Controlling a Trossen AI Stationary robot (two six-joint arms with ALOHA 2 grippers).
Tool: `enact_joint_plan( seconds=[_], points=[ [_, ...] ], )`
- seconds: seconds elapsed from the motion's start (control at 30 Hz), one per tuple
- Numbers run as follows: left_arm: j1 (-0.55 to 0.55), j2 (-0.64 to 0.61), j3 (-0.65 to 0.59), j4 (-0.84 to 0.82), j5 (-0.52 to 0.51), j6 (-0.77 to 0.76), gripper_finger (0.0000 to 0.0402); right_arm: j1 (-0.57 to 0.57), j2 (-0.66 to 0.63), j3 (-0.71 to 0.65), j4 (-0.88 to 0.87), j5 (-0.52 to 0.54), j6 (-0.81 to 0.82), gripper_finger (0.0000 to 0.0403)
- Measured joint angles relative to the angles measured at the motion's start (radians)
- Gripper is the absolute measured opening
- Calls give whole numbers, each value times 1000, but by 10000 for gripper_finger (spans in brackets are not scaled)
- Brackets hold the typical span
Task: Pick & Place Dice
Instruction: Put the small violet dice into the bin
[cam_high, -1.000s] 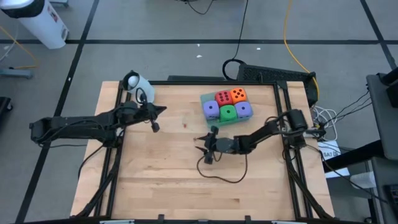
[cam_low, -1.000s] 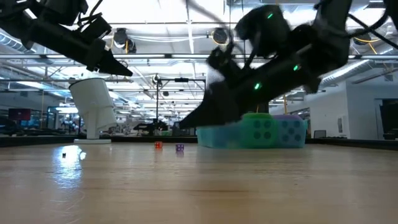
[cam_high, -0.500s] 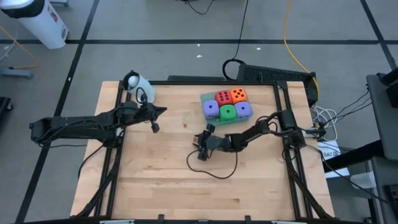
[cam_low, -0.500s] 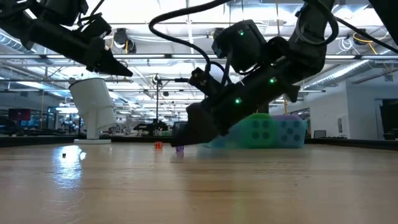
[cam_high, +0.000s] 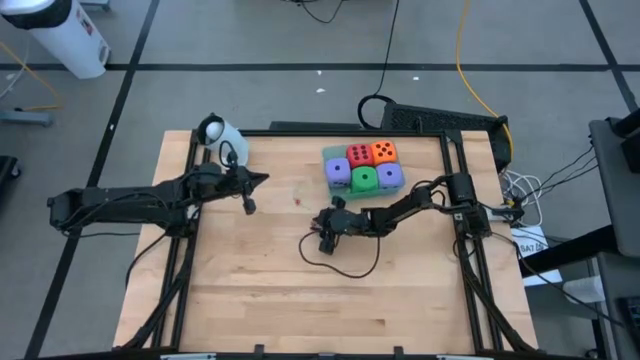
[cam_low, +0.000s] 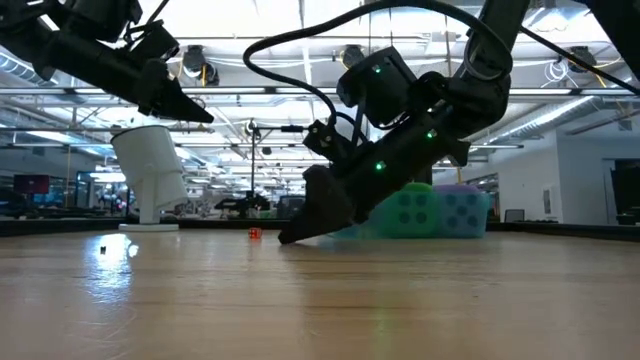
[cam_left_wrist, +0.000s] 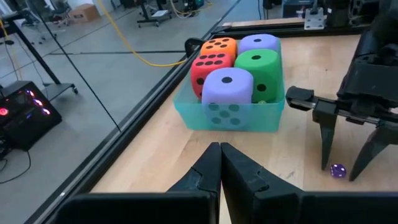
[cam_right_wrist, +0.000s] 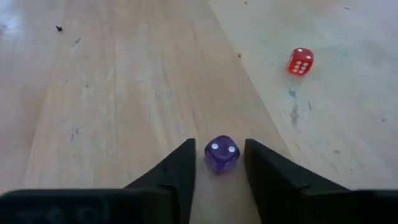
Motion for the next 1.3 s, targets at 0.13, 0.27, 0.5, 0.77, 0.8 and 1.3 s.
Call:
enact_joint_plan(
  seconds=[0.13, 0.27, 0.5, 0.77, 0.8, 1.3],
  points=[
    [0, 0, 0, 10, 0, 2, 21, -7, 0, 0, 0, -19, 4, 95],
    [0, 0, 0, 31, 0, 3, 21, -8, 2, 0, 19, -28, -6, 39],
    [0, 0, 0, 39, 0, -11, 21, -5, -57, -2, 34, -68, -78, 34],
    [-1, 0, 0, 44, 13, -23, 21, -30, -337, -1, -276, 56, -258, 40],
    [-1, 0, 0, 46, 13, -23, 21, -37, -377, -1, -327, 77, -276, 39],
    [0, 0, 1, 111, 94, -56, 21, -211, -488, -42, -611, 49, -308, 87]
  ],
)
